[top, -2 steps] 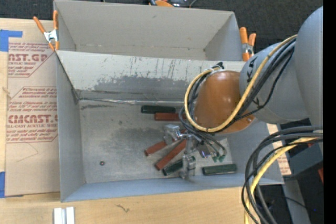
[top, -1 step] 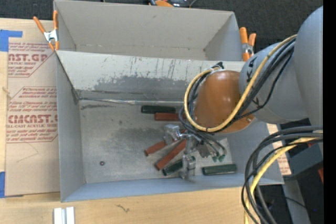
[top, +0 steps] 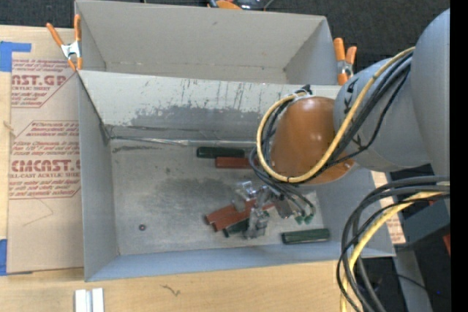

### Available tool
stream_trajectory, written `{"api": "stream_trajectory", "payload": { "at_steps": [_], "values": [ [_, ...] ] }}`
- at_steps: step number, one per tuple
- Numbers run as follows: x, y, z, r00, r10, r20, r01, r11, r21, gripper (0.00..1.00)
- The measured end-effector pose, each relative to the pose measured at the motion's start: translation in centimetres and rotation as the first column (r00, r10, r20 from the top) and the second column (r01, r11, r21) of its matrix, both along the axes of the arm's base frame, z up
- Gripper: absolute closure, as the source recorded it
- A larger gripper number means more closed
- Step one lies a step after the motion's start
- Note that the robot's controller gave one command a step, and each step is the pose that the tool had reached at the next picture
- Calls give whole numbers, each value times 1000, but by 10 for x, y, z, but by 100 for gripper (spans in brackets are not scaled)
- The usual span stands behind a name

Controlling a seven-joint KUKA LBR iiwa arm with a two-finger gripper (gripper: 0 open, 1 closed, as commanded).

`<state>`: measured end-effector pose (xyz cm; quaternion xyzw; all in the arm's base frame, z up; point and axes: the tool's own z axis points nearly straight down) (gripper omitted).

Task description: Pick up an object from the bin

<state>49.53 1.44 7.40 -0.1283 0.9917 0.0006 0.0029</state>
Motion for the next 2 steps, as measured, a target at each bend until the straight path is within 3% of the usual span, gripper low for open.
{"api": "stream_trajectory", "payload": {
  "at_steps": [1, 2],
  "values": [
    [2, 1, 77, 1000, 0, 2, 0, 1000, -2, 100],
    [2, 2, 92, 1000, 1, -2, -1, 1000, -2, 100]
  ]
}}
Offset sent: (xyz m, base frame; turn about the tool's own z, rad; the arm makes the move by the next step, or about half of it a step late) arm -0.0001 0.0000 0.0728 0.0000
